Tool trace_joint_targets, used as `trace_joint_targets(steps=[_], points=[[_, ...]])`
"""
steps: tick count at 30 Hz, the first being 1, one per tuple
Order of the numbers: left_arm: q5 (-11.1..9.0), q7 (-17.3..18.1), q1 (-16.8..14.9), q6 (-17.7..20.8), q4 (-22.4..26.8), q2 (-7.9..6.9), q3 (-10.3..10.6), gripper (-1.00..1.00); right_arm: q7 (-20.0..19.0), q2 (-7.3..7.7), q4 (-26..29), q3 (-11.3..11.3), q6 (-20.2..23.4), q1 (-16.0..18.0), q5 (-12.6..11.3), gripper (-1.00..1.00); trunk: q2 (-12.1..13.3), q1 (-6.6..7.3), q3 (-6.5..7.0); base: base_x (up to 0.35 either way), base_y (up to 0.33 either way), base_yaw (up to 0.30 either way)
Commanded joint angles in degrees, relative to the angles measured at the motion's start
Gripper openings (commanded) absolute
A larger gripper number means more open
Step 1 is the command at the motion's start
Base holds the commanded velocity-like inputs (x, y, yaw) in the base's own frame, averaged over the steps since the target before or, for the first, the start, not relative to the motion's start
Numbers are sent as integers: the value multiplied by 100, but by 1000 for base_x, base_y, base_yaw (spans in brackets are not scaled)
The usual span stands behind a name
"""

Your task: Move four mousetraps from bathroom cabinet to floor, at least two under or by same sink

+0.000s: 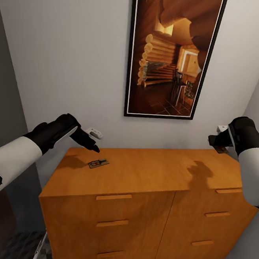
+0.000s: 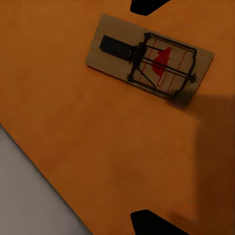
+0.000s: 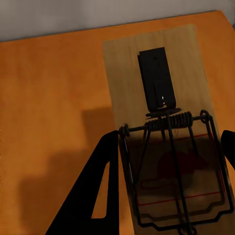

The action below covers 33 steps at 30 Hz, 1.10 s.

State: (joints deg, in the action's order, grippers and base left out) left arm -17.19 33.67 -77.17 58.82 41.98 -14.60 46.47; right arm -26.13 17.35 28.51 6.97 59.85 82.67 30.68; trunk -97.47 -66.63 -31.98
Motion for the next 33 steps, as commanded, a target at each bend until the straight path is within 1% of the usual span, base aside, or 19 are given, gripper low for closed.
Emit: trace_joint_targets(steps=[1,9,17,26,30,33], points=[[-10,7,-8,14,2,-1,24,100,-50,-4,6,30,15,4,52,-100,-4,0,-7,35,0,0],[-3,0,-8,16,-71,61,28,100,-50,-4,6,27,15,7,52,-100,-4,0,-7,180,0,0],[4,0,-8,16,-76,81,20,100,-50,-4,6,32,15,6,52,-100,-4,0,-7,26,0,0],[-64,16,-8,8,-51,237,-5,100,-50,-4,6,32,15,4,52,-100,-4,0,-7,1,0,0],[-80,124,-8,7,-42,254,-6,100,-50,-1,6,32,15,4,52,-100,-4,0,-7,0,0,0],[-75,366,-8,2,-28,240,0,100,-50,14,6,32,15,6,52,-100,-4,0,-7,0,0,0]])
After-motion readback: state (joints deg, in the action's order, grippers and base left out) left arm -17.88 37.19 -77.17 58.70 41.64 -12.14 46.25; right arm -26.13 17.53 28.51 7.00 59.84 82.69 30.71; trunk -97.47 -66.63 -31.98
